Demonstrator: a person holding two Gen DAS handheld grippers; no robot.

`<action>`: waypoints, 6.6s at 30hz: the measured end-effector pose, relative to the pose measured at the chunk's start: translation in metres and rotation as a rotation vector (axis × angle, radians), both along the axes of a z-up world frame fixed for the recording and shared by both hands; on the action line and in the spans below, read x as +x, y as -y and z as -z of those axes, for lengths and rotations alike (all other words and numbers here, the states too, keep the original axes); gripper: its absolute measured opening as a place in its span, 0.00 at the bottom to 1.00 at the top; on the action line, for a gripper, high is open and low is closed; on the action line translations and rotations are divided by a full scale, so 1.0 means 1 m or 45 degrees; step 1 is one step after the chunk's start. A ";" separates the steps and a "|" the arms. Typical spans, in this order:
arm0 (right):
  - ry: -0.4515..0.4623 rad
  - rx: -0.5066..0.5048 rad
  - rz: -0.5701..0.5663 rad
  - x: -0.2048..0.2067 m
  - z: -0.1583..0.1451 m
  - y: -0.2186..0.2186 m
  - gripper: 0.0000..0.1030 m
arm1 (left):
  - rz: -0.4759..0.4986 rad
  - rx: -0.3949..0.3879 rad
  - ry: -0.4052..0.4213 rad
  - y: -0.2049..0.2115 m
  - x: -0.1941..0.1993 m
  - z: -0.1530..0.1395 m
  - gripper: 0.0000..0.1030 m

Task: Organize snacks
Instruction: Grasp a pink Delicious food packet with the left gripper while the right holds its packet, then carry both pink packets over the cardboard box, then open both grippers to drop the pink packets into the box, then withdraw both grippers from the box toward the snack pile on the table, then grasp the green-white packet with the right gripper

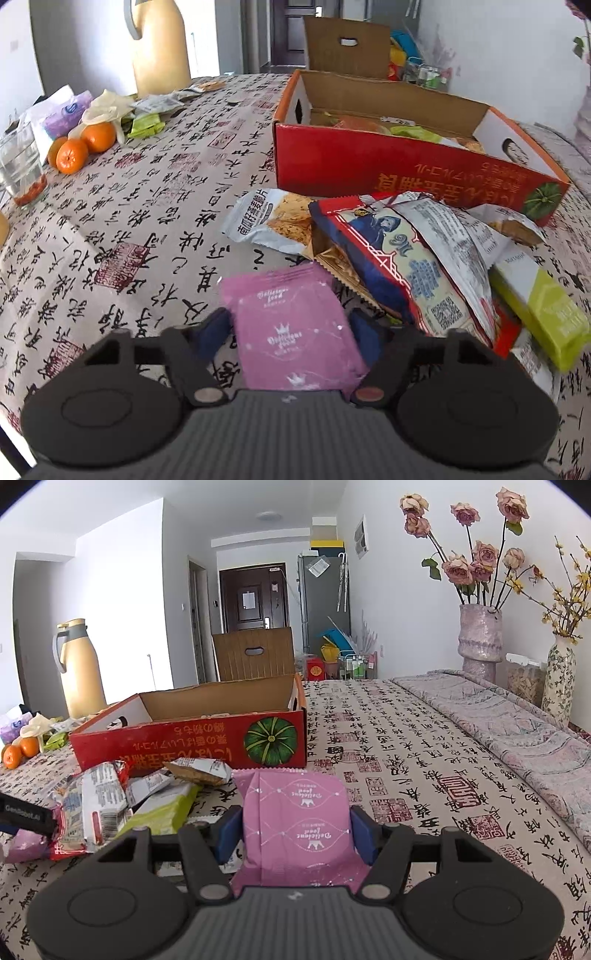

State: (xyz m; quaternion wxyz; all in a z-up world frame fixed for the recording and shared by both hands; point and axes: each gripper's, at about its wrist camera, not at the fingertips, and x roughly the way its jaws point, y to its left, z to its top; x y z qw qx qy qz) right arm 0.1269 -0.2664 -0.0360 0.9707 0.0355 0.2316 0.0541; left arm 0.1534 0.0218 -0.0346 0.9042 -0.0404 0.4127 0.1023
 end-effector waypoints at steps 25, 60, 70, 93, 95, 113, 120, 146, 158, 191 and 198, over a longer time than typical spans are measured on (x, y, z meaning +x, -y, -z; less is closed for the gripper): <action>0.077 -0.043 -0.024 -0.020 -0.024 -0.018 0.59 | 0.094 0.067 0.221 -0.007 -0.039 -0.043 0.61; 0.204 -0.083 -0.190 0.061 -0.067 -0.074 0.59 | 0.163 0.037 0.433 0.005 0.036 -0.098 0.61; 0.209 -0.112 -0.205 0.104 -0.075 -0.087 0.59 | 0.129 0.007 0.444 -0.008 0.072 -0.103 0.61; 0.137 -0.071 -0.229 0.200 -0.057 -0.100 0.59 | 0.095 -0.018 0.401 -0.011 0.159 -0.078 0.61; 0.120 -0.071 -0.232 0.202 -0.051 -0.100 0.59 | 0.098 -0.024 0.376 -0.013 0.164 -0.070 0.61; 0.093 -0.046 -0.233 0.199 -0.044 -0.098 0.77 | 0.109 -0.031 0.428 -0.014 0.157 -0.066 0.87; 0.097 -0.021 -0.194 0.200 -0.043 -0.090 1.00 | 0.057 -0.060 0.466 -0.019 0.154 -0.070 1.00; 0.186 -0.052 -0.191 0.158 -0.076 -0.081 1.00 | 0.044 -0.035 0.542 -0.014 0.100 -0.108 1.00; 0.178 -0.037 -0.179 0.099 -0.082 -0.070 1.00 | 0.057 -0.032 0.531 -0.014 0.040 -0.107 1.00; -0.052 -0.035 -0.096 0.017 -0.019 -0.039 1.00 | 0.102 -0.086 0.330 -0.038 -0.037 -0.028 1.00; -0.068 -0.027 -0.097 0.019 -0.015 -0.039 1.00 | 0.097 -0.078 0.317 -0.035 -0.035 -0.027 1.00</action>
